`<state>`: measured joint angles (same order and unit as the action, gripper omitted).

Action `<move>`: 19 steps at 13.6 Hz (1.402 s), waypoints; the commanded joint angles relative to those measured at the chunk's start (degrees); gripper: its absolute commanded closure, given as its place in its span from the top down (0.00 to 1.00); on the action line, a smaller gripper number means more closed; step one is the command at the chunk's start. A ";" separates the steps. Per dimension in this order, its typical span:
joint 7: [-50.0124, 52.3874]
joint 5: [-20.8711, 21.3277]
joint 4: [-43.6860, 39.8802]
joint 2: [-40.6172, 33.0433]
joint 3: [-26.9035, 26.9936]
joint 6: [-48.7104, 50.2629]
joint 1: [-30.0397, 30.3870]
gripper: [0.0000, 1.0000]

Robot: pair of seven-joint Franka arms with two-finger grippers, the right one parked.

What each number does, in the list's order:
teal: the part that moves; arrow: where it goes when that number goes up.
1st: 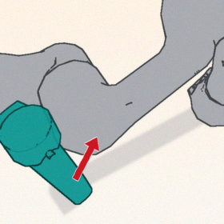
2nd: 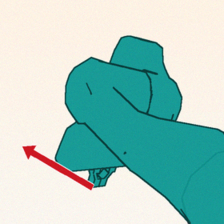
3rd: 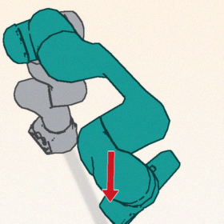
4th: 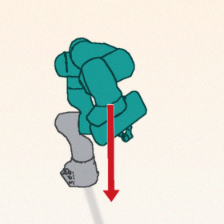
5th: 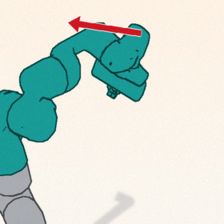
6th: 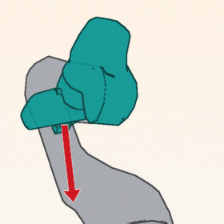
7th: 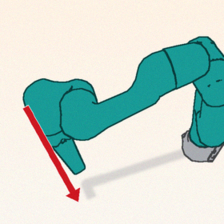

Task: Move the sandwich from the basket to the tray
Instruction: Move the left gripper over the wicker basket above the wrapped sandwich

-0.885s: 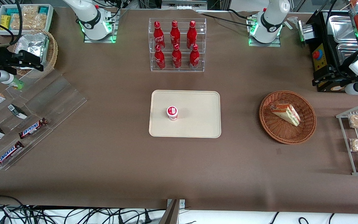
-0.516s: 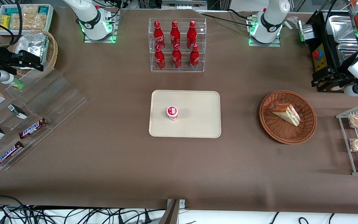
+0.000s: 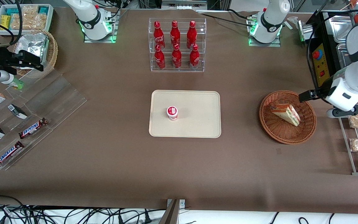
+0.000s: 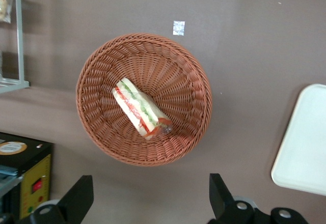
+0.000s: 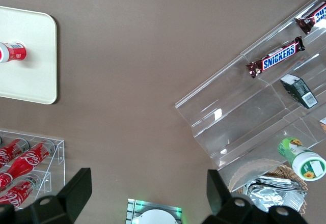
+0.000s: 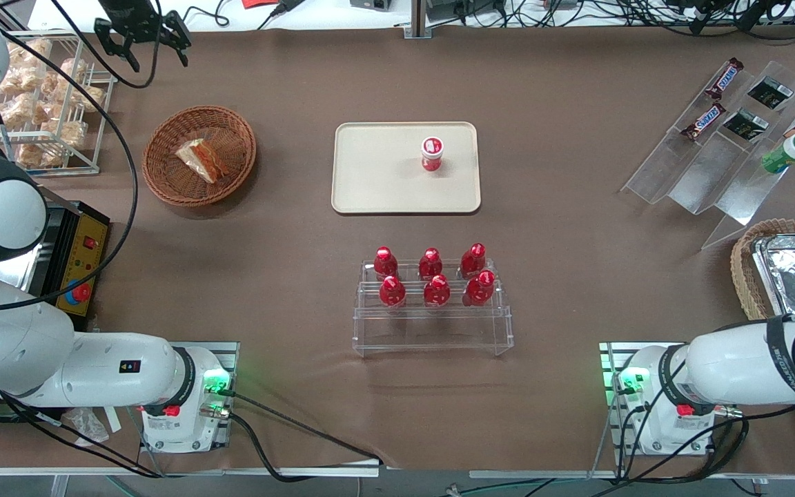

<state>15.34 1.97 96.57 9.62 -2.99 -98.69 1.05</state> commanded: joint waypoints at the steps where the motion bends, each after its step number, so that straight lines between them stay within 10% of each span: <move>1: 6.61 2.16 6.50 -1.80 -0.18 -6.32 0.18 1.00; 19: 34.23 7.61 32.36 0.30 -0.09 -40.70 3.35 1.00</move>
<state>47.51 8.13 127.74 9.72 -2.83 -137.19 4.23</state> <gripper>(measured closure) 0.000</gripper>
